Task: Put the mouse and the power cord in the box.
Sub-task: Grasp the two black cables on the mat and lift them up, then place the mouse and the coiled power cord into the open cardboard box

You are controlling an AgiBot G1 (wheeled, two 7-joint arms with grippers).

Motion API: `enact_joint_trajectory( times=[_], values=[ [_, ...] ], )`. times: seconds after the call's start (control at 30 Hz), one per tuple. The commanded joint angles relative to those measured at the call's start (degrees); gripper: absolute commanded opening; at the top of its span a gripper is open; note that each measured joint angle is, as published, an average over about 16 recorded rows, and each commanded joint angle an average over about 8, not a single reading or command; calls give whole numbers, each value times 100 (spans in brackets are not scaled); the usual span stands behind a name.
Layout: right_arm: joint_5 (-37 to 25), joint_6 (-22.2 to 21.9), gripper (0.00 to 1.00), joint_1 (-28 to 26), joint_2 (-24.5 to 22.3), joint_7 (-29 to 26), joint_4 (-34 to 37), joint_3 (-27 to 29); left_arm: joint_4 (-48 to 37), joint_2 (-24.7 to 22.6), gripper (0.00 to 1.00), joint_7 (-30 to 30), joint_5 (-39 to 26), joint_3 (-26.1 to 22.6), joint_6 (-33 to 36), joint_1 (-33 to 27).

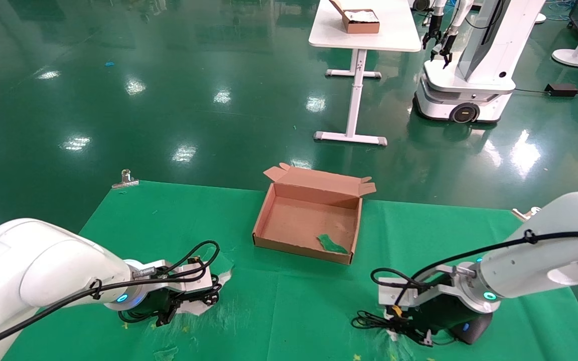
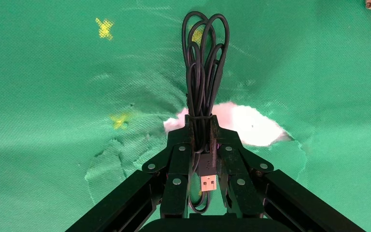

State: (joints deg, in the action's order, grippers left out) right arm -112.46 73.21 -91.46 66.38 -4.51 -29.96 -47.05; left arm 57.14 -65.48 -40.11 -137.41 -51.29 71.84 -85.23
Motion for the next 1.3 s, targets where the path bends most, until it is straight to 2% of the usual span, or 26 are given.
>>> enact_joint_trajectory(
  times=[0.03,0.17,0.4,0.53,0.67,0.8,1.0,1.17,1.3],
  values=[
    [-4,4,0,13,10,-9,7,-6,-5,-21,0,-21,-36,-13,-26,15],
    [59,-51,0,-123,-66,63,-61,69,123,283,0,252,385,171,203,-210],
    [20,-315,0,-564,-175,-5,-186,190,385,744,0,592,1492,669,903,-810],
    [-33,-402,0,-809,-292,-139,-325,246,632,652,0,625,1929,892,959,-1028],
    [-100,-426,0,-1046,-476,-305,-540,299,986,327,0,659,2066,992,613,-1032],
    [-181,-376,0,-1275,-696,-533,-880,345,1223,-146,0,631,1823,948,-2,-880],
    [-292,-49,0,-1481,-1084,-1055,-1762,383,1087,-911,0,775,857,591,-1158,-565],
    [-397,229,0,-1464,-1407,-1614,-2671,400,688,-1266,0,770,-35,1,-2388,-292],
    [-500,384,0,-1391,-1575,-1993,-3257,386,278,-1333,0,326,-396,-646,-3127,-251]
  ],
)
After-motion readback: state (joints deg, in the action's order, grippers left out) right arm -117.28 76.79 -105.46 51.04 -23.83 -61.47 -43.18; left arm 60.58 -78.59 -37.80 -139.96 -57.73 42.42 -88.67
